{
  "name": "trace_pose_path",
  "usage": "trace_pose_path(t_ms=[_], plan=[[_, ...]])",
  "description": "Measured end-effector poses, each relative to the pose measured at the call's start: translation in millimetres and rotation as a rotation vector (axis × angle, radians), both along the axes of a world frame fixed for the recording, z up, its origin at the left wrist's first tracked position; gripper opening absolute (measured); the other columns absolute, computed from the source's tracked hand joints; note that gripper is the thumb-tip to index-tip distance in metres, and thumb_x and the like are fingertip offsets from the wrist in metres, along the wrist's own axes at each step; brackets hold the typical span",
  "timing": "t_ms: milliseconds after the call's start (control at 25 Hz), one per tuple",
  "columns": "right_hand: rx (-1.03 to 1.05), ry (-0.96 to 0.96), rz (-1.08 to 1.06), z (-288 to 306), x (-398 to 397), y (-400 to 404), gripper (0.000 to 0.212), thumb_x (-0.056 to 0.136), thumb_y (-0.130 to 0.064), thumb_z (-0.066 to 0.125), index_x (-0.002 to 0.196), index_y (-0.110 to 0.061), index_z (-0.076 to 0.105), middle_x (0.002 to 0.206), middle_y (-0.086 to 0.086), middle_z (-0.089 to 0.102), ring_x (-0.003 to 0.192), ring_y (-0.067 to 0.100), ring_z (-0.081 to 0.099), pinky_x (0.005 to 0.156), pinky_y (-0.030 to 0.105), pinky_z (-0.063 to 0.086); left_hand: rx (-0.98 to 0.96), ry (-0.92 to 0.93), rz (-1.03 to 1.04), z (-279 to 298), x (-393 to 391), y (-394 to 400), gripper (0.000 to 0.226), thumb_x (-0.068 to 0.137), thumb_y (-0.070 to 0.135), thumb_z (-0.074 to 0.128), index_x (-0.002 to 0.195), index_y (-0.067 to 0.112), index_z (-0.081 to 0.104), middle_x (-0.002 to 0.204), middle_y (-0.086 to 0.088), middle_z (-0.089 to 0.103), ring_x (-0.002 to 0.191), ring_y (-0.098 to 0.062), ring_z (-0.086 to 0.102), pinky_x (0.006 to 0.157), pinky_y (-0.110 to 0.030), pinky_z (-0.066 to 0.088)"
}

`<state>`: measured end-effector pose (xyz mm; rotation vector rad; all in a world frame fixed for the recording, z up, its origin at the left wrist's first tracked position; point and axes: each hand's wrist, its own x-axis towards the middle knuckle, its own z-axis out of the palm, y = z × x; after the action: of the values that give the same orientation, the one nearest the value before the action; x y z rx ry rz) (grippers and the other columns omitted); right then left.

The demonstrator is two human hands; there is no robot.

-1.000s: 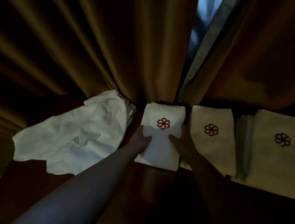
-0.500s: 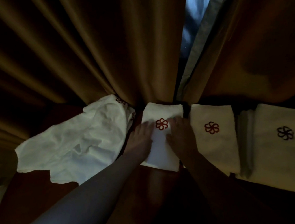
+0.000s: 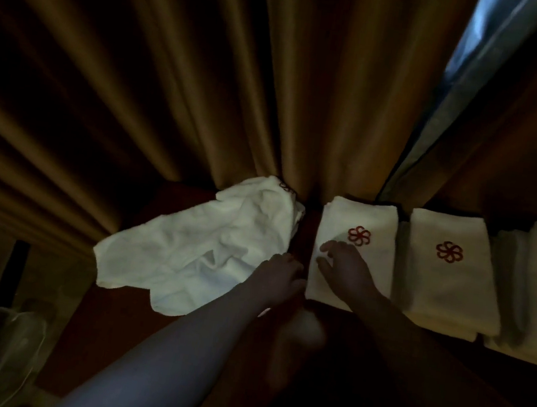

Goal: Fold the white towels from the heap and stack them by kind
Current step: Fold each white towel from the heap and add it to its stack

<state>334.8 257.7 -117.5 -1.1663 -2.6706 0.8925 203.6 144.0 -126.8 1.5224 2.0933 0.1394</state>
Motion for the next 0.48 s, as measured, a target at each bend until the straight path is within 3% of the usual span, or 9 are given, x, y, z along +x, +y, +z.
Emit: trace_pose_path(t_ms=[200,360,480], plan=[[-0.271,-0.052,0.009,-8.4,-81.0,-70.1,0.026,0.09,-0.033,0.06,0.109,-0.015,0.063,0.102,0.004,0.066,0.095,0.02,0.062,0.071,0.024,0.04,0.134,0.064,0.101,-5.9,-75.1,-84.8,0.03,0.096,0.037,0.051,0.11,0.015,0.064,0.114,-0.004,0.058,0.112,-0.022,0.051,0.093,-0.037,0.043],[-0.48,-0.039,-0.336,-39.4,-121.8,-114.6,0.044,0.091,-0.032,0.061,0.125,-0.005,0.055,0.123,0.014,0.059,0.11,0.028,0.058,0.083,0.028,0.043,0.025,0.017,0.251,-23.8,-134.5,-136.2,0.04,0.095,0.043,0.053,0.123,0.016,0.059,0.124,-0.006,0.052,0.118,-0.023,0.048,0.095,-0.034,0.042],[-0.543,-0.033,-0.542,-58.8,-139.5,-133.8,0.048,0.091,-0.03,0.061,0.127,0.001,0.052,0.128,0.02,0.055,0.117,0.032,0.053,0.093,0.032,0.042,-0.005,-0.037,0.213,-41.5,-156.8,-159.5,0.042,0.093,0.046,0.055,0.126,0.019,0.057,0.137,-0.004,0.044,0.127,-0.02,0.042,0.1,-0.031,0.04]])
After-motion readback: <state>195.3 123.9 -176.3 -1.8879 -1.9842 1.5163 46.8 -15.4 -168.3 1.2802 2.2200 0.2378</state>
